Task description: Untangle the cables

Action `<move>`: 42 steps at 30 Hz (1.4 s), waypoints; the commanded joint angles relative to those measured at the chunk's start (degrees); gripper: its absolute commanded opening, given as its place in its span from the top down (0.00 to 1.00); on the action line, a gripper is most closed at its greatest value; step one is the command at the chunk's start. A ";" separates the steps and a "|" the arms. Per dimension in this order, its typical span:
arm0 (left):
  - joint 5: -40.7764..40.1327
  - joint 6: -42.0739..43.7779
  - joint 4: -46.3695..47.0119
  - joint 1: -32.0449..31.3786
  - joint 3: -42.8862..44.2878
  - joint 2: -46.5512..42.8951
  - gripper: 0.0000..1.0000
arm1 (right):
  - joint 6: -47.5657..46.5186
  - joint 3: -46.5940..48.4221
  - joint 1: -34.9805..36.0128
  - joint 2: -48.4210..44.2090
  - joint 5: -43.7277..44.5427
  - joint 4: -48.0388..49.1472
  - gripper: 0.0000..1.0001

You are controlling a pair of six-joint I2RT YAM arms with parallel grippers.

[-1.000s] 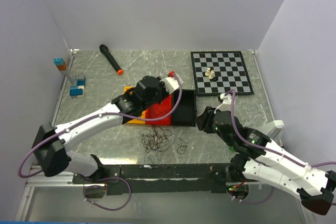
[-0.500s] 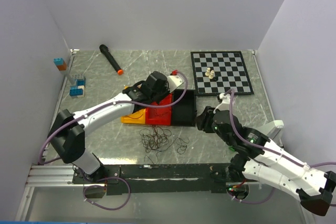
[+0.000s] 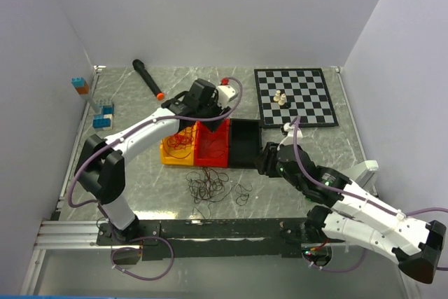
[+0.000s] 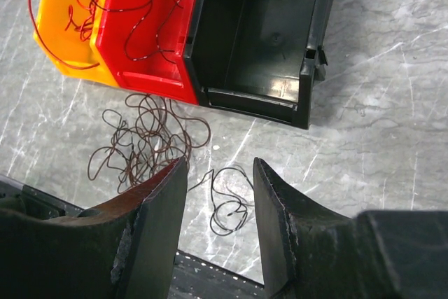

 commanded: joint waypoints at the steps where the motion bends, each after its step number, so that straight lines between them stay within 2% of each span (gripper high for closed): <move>1: 12.07 -5.65 1.92 1.45 -1.26 -3.23 0.33 | -0.76 0.69 -0.42 2.01 -0.74 3.52 0.50; 4: 16.21 -8.99 3.60 1.45 -0.57 -4.90 0.29 | -1.55 1.66 -0.42 3.94 -1.45 4.84 0.50; 6: 18.32 -11.27 2.20 2.15 3.11 -5.87 0.17 | -3.30 2.62 -0.33 5.52 -2.50 6.24 0.47; 8: 20.43 -15.29 0.27 4.25 8.64 -6.57 0.10 | -4.97 4.11 -0.42 7.45 -3.64 7.91 0.44; 11: 23.95 -19.97 -1.14 11.35 14.89 -8.33 0.06 | -8.13 7.72 -0.42 11.58 -5.05 10.11 0.39; 14: 24.13 -20.25 -0.88 19.97 17.45 -11.14 0.02 | -11.56 11.32 -0.25 16.41 -7.59 13.10 0.34; 18: 25.18 -19.90 -0.88 30.96 15.44 -14.74 0.01 | -15.87 20.18 -0.24 27.73 -10.50 16.18 0.26; 21: 26.50 -19.72 -3.42 36.77 13.42 -15.97 0.01 | -18.51 28.97 -0.25 37.31 -12.34 17.15 0.22; 28: 27.21 -17.35 -3.25 40.20 4.02 -23.70 0.01 | -23.87 49.80 -0.07 58.15 -13.67 15.93 0.21; 32: 26.42 -15.86 -4.57 40.74 1.99 -25.64 0.02 | -24.84 56.32 -0.16 64.14 -14.28 14.17 0.28; 37: 26.68 -14.71 -3.61 42.06 -0.73 -26.96 0.02 | -24.67 56.68 -0.16 65.47 -13.58 14.16 0.39; 39: 26.77 -14.71 -2.99 42.41 -1.53 -27.40 0.02 | -24.76 56.33 -0.16 65.47 -12.88 13.90 0.46; 42: 26.86 -14.62 -2.55 42.76 -2.23 -27.76 0.02 | -24.67 55.54 -0.24 65.20 -11.91 13.90 0.63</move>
